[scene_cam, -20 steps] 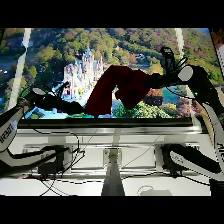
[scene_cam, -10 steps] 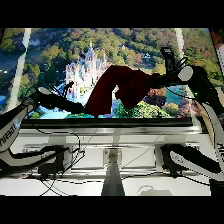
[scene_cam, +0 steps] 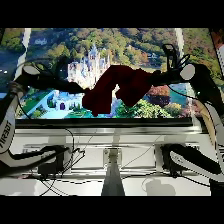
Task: Fold the clothes and pants, and hang the long-sleeved shirts on hangers.
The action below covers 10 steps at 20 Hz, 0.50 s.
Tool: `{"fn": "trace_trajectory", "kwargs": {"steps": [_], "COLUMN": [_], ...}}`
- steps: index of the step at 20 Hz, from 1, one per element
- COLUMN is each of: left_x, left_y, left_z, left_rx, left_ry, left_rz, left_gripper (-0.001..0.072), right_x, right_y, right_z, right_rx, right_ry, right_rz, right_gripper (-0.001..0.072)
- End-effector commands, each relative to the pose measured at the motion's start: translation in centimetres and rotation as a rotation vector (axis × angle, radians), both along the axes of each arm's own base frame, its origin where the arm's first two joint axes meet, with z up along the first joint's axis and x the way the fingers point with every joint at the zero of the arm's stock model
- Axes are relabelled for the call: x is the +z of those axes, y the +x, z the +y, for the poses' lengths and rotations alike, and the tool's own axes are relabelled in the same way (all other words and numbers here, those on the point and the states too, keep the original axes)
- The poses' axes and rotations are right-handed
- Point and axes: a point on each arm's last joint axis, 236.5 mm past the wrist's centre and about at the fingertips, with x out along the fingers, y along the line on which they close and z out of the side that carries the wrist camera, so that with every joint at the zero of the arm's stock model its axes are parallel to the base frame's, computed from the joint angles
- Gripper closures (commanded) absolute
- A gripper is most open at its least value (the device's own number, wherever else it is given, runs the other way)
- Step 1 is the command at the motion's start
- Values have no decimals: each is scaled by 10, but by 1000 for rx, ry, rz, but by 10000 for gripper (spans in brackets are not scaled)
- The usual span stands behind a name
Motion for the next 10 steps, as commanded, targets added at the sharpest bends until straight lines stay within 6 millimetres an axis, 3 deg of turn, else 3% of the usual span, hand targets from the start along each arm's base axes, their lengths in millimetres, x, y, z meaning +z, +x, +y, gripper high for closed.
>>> {"fn": "trace_trajectory", "kwargs": {"steps": [1,3,5,8,10], "left_x": [90,161,234,336,382], "left_y": [43,79,99,89,67], "left_z": [16,55,105,182,213], "left_rx": [35,198,408,727,860], "left_ry": [-7,38,86,169,210], "left_rz": [-256,-486,-702,-1012,-1148], "left_gripper": [692,692,692,692,692], "right_x": [45,88,131,195,224], "right_y": [23,36,42,42,35], "right_z": [-22,-39,-49,-58,-60], "right_rx": [7,2,-11,-37,-50], "right_ry": [-110,-188,-227,-250,-247], "right_rz": [-144,-263,-373,-548,-628], "right_gripper": [696,696,695,695,695]}}
